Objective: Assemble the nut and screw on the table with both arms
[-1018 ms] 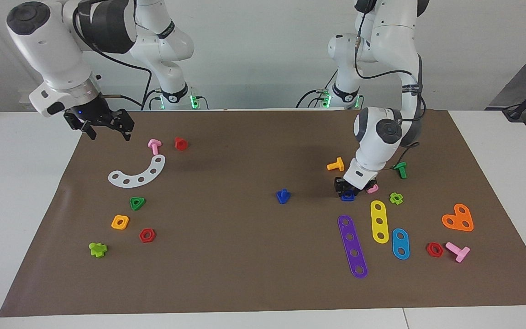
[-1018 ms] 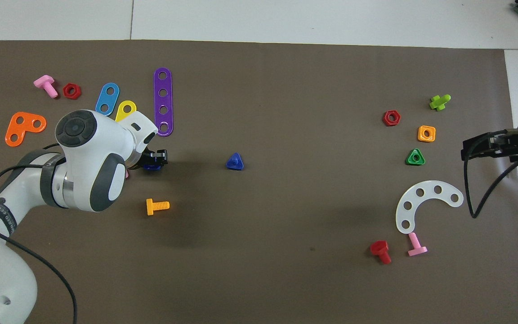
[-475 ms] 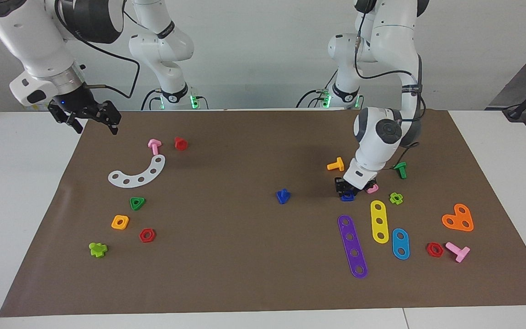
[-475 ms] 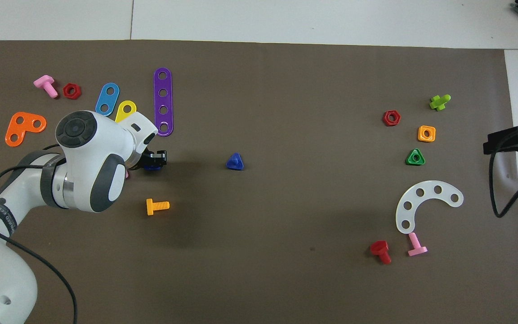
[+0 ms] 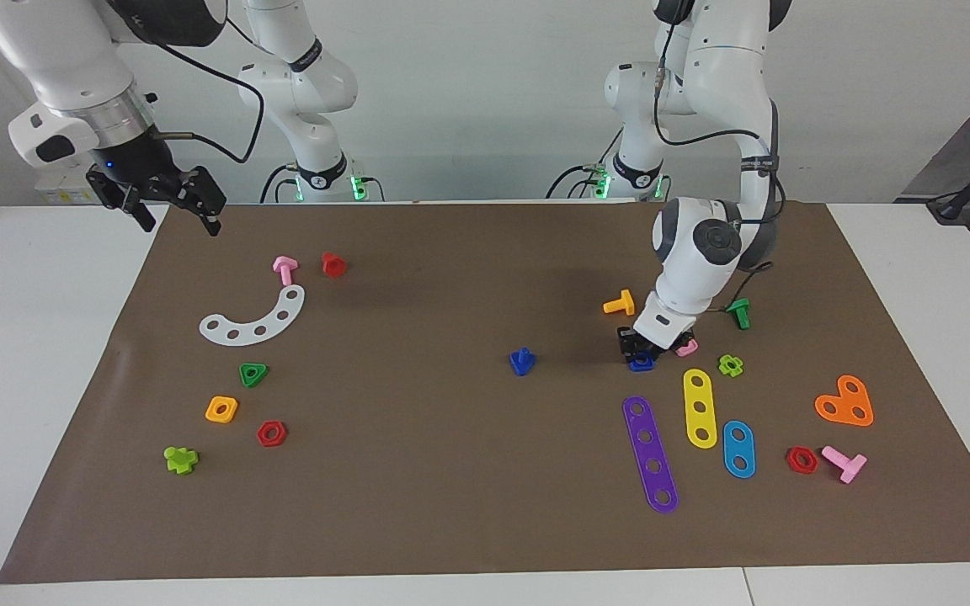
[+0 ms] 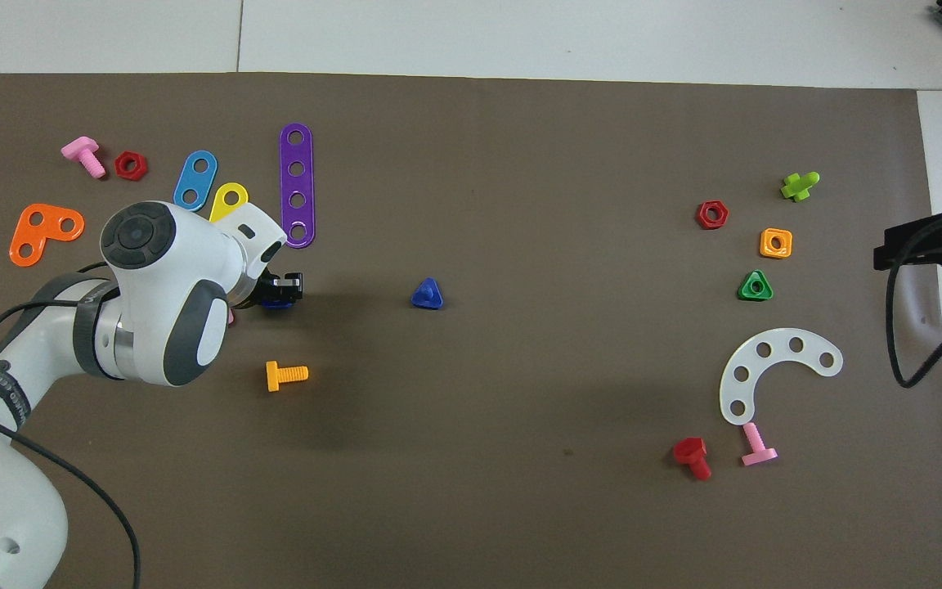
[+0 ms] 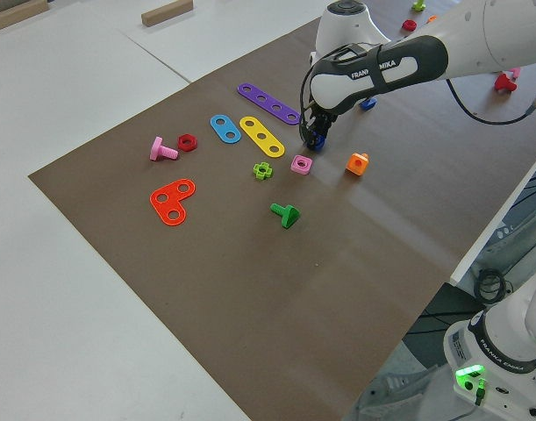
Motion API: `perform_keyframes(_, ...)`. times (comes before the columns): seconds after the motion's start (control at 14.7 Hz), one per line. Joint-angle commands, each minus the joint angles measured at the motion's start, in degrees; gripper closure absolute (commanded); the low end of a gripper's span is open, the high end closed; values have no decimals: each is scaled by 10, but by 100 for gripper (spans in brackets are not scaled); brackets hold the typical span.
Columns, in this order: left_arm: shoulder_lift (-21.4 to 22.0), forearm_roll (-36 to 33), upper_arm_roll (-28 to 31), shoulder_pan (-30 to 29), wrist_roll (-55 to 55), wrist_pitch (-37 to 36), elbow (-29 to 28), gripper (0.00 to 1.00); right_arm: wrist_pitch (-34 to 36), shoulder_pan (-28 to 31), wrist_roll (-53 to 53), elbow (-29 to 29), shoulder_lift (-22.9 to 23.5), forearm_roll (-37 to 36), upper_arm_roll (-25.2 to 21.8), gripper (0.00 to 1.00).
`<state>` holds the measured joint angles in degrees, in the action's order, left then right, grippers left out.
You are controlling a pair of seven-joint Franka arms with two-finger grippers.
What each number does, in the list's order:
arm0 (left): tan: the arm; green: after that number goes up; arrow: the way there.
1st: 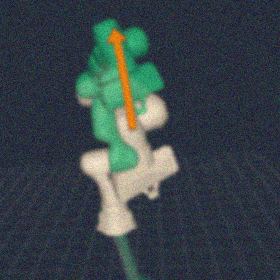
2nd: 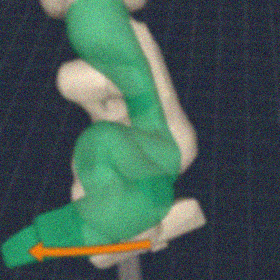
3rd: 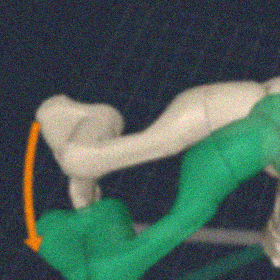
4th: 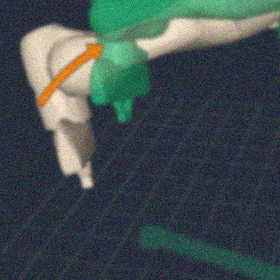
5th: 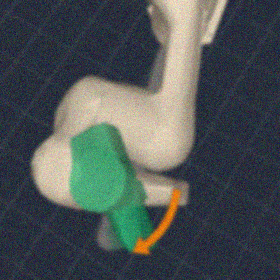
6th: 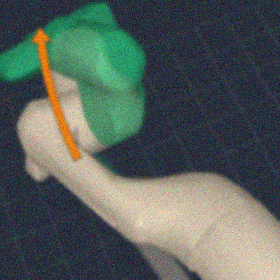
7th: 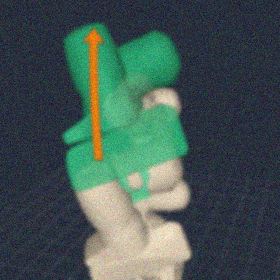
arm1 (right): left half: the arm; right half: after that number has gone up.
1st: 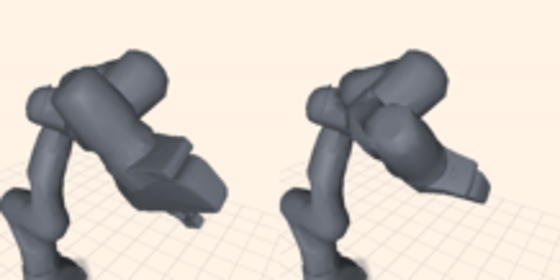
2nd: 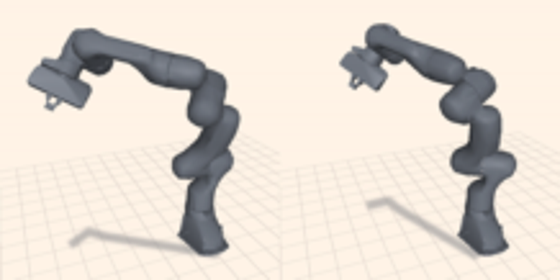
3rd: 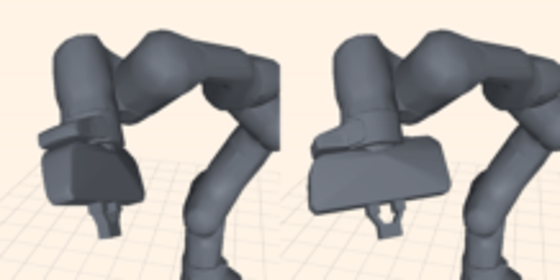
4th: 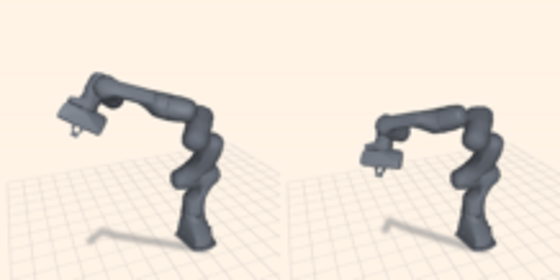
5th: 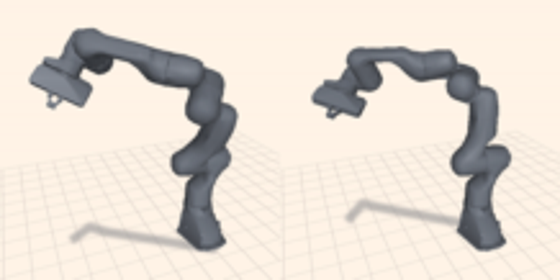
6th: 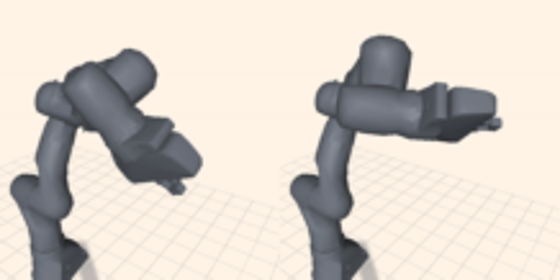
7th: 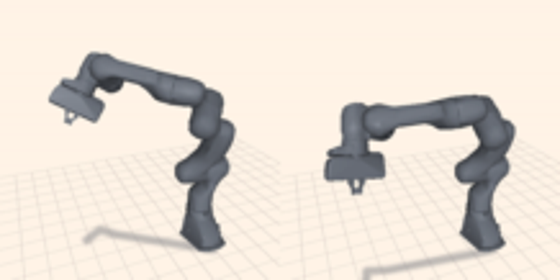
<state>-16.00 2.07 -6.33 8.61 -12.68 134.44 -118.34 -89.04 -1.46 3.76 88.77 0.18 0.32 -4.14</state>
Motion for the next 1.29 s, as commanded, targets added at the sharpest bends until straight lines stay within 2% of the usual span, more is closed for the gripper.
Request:
perform_keyframes(0.0, 2, 0, 9, 7, 1, 17, -8, 68, -8, -13, 5, 10, 3, -14, 5, 0)
perform_keyframes(0.14, 1, 0, 9, 8, 0, 3, 14, 68, -10, -21, 4, 18, -2, -14, 5, 0)
perform_keyframes(0.27, -11, 0, 9, 10, -6, -41, 56, 68, -13, -21, 0, 18, -2, -15, 4, 0)
perform_keyframes(0.68, -25, 1, 10, 78, -111, -107, 122, 68, -14, -14, -9, 18, -2, -14, 4, 0)
perform_keyframes(1.02, -50, 5, 10, 137, -196, -186, 215, 68, -14, -10, -10, 20, -3, -13, 1, 0)
perform_keyframes(1.22, -69, 5, 11, 169, -249, -188, 239, 70, -14, -3, -12, 24, -4, -8, 1, 0)
